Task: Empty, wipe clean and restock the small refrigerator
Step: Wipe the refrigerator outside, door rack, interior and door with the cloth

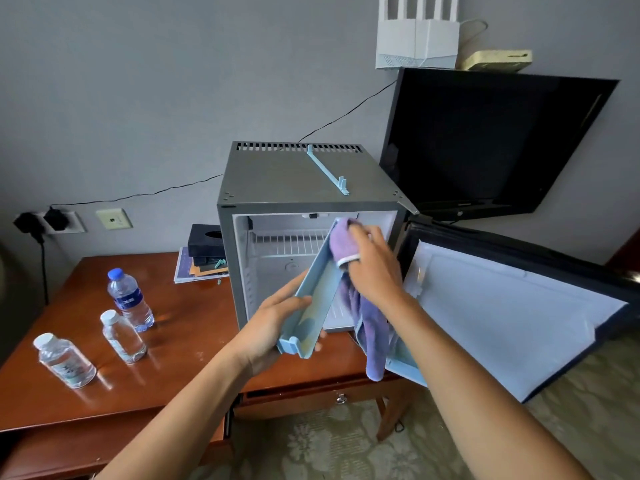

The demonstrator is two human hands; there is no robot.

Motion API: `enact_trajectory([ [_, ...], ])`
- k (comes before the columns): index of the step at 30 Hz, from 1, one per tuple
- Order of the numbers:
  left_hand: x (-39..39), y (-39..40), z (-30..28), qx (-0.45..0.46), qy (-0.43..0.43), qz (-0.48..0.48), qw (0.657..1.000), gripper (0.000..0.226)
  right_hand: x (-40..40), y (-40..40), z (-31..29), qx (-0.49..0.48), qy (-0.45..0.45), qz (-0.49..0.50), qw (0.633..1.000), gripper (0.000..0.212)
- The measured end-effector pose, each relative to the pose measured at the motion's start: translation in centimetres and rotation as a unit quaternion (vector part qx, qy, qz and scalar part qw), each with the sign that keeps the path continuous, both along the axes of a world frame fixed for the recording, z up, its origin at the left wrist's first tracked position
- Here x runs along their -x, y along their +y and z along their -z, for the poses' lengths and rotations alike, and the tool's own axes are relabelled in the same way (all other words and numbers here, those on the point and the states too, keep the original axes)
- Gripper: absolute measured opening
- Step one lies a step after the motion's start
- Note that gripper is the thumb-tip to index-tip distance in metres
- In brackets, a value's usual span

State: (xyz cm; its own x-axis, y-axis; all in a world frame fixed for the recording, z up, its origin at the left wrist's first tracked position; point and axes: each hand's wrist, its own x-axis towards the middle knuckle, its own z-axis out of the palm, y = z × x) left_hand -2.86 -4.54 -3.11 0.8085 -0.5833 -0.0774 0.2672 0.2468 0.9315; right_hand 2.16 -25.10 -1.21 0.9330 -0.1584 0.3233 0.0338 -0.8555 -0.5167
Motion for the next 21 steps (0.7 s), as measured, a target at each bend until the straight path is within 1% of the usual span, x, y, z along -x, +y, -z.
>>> enact_trajectory([
  [1, 0.0, 0.0, -0.1, -0.004, -0.007, -0.015, 1.000, 0.048, 0.2, 0.7, 0.7, 0.003, 0.027, -0.026, 0.999, 0.038],
  [3, -0.2, 0.2, -0.1, -0.017, -0.015, -0.035, 0.999, 0.047, 1.1, 1.9, 2.3, -0.025, 0.066, -0.082, 0.994, 0.039],
  [5, 0.0, 0.4, 0.3, -0.008, -0.008, -0.028, 1.000, 0.046, 2.5, 3.1, 3.5, -0.074, 0.069, -0.116, 0.988, 0.037],
  [8, 0.5, 0.6, 1.3, 0.035, 0.002, -0.018, 0.999, 0.039, 5.2, 4.7, 4.6, -0.109, 0.078, -0.158, 0.978, 0.028],
  [11, 0.4, 0.8, 2.1, 0.067, 0.062, -0.026, 0.996, 0.047, 8.6, 6.2, 5.4, -0.174, 0.113, -0.233, 0.950, 0.019],
  [13, 0.3, 1.0, 1.9, 0.068, 0.069, -0.021, 0.995, 0.046, 10.7, 6.7, 5.7, -0.208, 0.098, -0.268, 0.936, 0.013],
  [14, 0.4, 1.0, 1.7, 0.064, 0.061, -0.016, 0.996, 0.045, 11.2, 6.6, 5.6, -0.217, 0.088, -0.270, 0.934, 0.013],
  [15, 0.4, 0.9, 1.5, 0.061, 0.052, -0.017, 0.997, 0.045, 11.2, 6.3, 5.4, -0.207, 0.080, -0.265, 0.938, 0.019],
  [17, 0.5, 0.8, 1.1, 0.063, 0.055, -0.029, 0.996, 0.047, 10.4, 6.0, 5.0, -0.122, 0.056, -0.228, 0.964, 0.037],
  [18, 0.6, 0.7, 1.0, 0.067, 0.049, -0.029, 0.996, 0.047, 9.8, 5.9, 4.9, -0.075, 0.030, -0.194, 0.978, 0.040],
  [19, 0.8, 0.6, 0.9, 0.072, 0.039, -0.020, 0.996, 0.044, 9.0, 5.8, 5.0, -0.048, 0.002, -0.158, 0.986, 0.040],
  [21, 1.3, 0.6, 1.2, 0.079, 0.017, -0.006, 0.997, 0.042, 7.1, 5.2, 5.0, -0.042, -0.042, -0.103, 0.993, 0.039],
])
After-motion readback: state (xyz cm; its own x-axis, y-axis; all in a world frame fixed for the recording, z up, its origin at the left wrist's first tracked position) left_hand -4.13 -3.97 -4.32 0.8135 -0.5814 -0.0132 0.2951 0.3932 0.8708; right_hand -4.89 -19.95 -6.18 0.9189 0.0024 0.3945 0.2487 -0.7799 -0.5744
